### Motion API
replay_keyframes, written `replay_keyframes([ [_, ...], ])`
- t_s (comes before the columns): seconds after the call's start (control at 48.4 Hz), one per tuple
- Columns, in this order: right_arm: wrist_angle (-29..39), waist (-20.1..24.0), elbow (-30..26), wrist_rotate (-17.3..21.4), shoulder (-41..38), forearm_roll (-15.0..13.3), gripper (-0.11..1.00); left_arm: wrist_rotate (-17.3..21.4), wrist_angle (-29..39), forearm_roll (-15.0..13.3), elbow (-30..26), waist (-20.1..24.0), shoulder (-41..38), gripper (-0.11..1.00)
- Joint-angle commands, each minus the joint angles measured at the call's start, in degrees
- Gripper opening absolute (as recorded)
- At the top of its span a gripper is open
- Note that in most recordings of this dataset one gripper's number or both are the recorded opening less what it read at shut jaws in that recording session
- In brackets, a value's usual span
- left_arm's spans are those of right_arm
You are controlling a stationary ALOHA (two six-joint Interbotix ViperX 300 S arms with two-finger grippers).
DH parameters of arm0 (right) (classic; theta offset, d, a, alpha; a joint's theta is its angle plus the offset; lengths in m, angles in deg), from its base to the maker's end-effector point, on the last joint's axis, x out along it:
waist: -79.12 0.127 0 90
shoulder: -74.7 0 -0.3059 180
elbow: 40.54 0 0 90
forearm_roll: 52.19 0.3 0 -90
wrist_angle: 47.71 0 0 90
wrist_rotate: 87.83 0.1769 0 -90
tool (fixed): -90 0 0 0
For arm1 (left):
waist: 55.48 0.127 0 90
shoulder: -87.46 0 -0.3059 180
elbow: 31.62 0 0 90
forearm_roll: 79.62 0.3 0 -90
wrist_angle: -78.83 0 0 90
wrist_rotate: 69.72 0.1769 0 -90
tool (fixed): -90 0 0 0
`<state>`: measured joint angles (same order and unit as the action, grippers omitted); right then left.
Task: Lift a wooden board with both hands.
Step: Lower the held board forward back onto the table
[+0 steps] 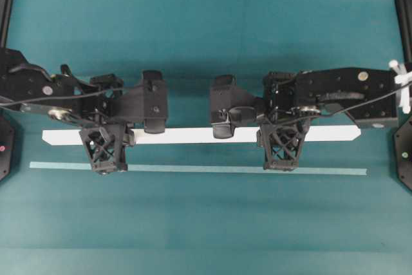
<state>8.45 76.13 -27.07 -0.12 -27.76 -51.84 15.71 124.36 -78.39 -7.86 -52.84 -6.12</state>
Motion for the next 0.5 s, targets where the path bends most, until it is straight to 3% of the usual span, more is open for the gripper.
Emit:
replay_keyframes([
  [0.0, -1.32, 0.44, 0.7, -0.26, -0.44, 0.26, 0.22, -0.09, -0.79, 0.09, 0.0, 0.18, -0.35, 0.17],
  [0.476, -7.12, 2.55, 3.96, -0.09, -2.72, 1.14, 0.22, -0.62, -6.33, 0.09, 2.46, -0.35, -3.52, 0.17],
])
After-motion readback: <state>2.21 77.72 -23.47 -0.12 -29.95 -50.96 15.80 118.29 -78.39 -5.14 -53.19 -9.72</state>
